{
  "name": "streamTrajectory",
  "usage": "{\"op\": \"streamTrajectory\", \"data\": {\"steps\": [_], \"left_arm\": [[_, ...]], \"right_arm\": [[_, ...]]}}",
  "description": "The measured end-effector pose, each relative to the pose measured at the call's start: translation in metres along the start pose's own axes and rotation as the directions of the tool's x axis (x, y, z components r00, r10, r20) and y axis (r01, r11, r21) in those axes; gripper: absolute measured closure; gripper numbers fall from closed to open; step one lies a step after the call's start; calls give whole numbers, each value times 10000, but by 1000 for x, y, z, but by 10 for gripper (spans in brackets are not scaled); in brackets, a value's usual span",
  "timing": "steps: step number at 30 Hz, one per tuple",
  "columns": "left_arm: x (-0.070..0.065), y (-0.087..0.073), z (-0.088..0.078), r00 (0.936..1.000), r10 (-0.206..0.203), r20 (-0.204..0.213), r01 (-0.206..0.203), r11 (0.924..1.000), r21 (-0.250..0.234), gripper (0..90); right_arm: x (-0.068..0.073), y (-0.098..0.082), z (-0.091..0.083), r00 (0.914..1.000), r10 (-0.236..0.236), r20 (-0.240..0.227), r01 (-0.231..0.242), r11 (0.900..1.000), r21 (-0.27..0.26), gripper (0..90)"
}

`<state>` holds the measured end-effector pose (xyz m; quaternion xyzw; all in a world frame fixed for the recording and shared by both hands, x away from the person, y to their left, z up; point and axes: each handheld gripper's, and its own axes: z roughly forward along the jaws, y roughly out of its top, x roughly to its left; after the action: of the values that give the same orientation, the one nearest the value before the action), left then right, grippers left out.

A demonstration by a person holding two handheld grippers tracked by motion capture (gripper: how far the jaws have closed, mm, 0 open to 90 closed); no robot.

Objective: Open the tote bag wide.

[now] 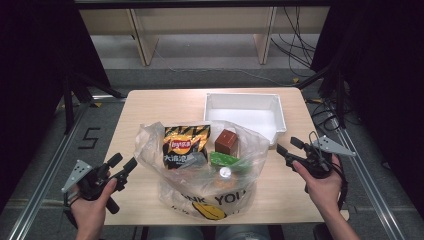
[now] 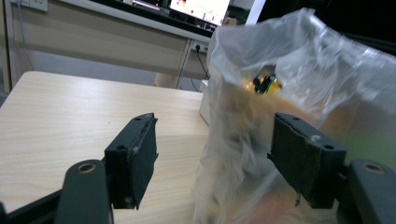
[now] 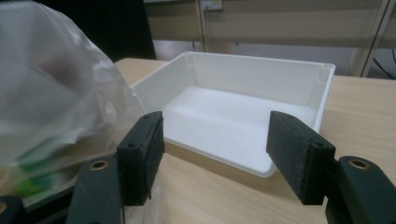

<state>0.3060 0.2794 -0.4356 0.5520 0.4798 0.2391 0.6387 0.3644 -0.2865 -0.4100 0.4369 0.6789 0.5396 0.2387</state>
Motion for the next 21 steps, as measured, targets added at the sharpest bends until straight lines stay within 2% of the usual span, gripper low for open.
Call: {"op": "streamTrajectory", "data": {"steps": [1,2,4,5,6,7,8,10,13,14,16,21], "left_arm": [[-1,3,-1,10000,-70,55,71,10000,-40,310],[-2,6,-1,9999,-49,111,51,9999,-138,310],[-7,11,0,9998,-191,91,193,9996,-220,312],[-8,14,0,9996,-177,202,183,9994,-294,312],[-10,18,0,9998,-181,129,184,9995,-242,312],[-12,22,1,9997,-46,251,55,9994,-347,312],[-14,27,2,9994,-46,336,60,9991,-416,312],[-18,36,4,9987,3,509,25,9985,-541,312],[-26,55,7,9964,358,772,-315,9979,-560,312],[-29,61,10,9937,570,965,-516,9970,-581,312],[-35,71,16,9902,816,1136,-792,9965,-257,309],[-49,83,39,9867,905,1353,-977,9941,478,301]], "right_arm": [[2,2,-1,10000,49,7,-49,10000,-29,383],[2,5,-2,9999,-125,-29,125,9999,-11,391],[7,12,-4,9999,-57,-95,56,9999,-111,405],[8,16,-5,9997,-203,-164,201,9997,-127,414],[8,20,-6,9988,-450,-198,446,9988,-209,421],[10,23,-7,9991,-325,-255,318,9991,-269,426],[11,26,-6,9989,-341,-322,324,9981,-529,432],[14,34,-8,9986,-338,-403,311,9974,-652,437],[19,45,-10,9967,-464,-664,403,9951,-899,443],[21,49,-10,9959,-540,-724,468,9941,-980,444],[27,57,-10,9942,-582,-900,484,9930,-1075,445],[40,74,-3,9855,-978,-1389,808,9890,-1238,446]]}}
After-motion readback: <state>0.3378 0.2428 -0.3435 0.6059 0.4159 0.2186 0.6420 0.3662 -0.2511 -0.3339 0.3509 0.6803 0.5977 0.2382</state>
